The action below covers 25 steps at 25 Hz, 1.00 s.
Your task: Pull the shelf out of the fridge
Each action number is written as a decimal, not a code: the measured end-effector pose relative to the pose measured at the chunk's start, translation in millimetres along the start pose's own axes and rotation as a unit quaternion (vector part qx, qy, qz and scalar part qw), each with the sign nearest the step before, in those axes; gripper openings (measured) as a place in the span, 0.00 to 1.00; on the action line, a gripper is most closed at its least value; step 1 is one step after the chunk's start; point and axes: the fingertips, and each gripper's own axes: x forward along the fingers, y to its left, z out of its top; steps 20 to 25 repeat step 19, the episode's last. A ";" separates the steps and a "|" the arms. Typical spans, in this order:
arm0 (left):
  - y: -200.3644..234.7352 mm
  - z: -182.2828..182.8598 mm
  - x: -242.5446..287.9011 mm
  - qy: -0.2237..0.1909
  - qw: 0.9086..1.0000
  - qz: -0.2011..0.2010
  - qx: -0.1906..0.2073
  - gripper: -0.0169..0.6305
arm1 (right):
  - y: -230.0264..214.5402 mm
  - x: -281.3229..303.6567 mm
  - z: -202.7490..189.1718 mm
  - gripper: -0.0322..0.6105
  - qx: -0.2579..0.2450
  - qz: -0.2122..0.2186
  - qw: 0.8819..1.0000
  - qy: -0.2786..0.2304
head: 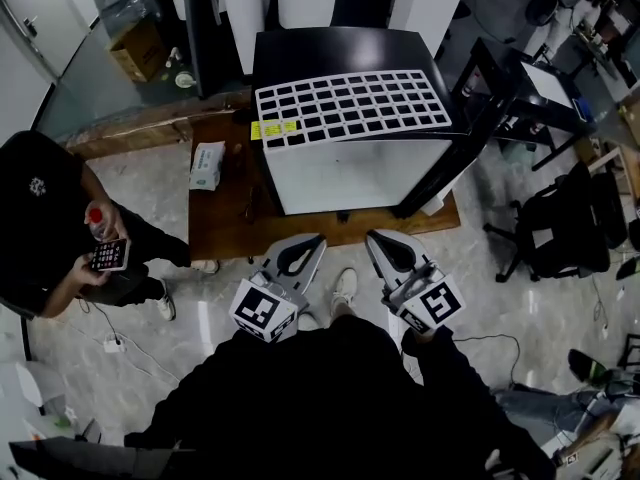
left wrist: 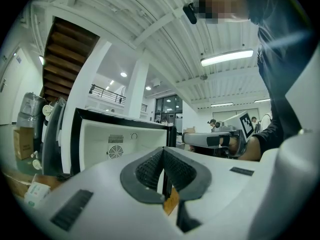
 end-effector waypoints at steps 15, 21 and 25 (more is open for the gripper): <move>2.4 -3.6 3.5 0.001 1.000 -0.003 0.001 0.04 | 2.9 7.9 -4.0 0.06 -0.004 0.011 1.000 0.006; -5.9 -3.3 22.3 0.002 1.000 0.000 0.001 0.04 | -15.5 -2.7 -3.9 0.06 -0.004 0.012 1.000 0.008; -5.9 -3.3 22.3 0.002 1.000 0.000 0.001 0.04 | -15.5 -2.7 -3.9 0.06 -0.004 0.012 1.000 0.008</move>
